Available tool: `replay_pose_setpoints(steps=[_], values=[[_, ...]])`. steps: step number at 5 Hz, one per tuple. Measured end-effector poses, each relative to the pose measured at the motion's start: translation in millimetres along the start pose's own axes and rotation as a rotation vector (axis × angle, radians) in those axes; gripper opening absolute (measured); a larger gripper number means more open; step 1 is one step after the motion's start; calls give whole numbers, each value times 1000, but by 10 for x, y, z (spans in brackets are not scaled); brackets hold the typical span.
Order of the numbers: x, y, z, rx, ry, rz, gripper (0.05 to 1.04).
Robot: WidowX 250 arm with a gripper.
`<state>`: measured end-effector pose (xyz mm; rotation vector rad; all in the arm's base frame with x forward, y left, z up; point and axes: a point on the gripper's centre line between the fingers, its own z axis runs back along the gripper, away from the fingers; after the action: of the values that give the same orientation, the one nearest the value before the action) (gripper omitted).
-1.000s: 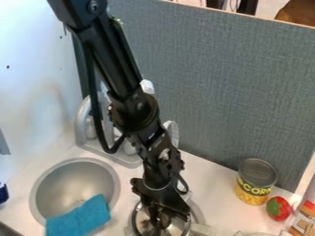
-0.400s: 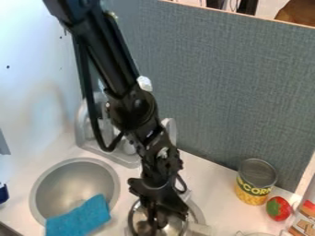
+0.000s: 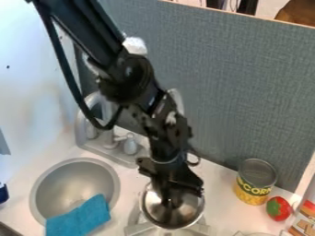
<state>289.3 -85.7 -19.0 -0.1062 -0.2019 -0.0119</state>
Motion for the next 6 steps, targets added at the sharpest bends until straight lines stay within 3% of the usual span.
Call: replay_pose_setpoints(steps=[2, 3, 6], values=[[-11, -473, 55, -13, -10, -114, 306], [-139, -673, 49, -10, 7, -189, 306], [-393, -986, 26, -17, 5, -284, 306]])
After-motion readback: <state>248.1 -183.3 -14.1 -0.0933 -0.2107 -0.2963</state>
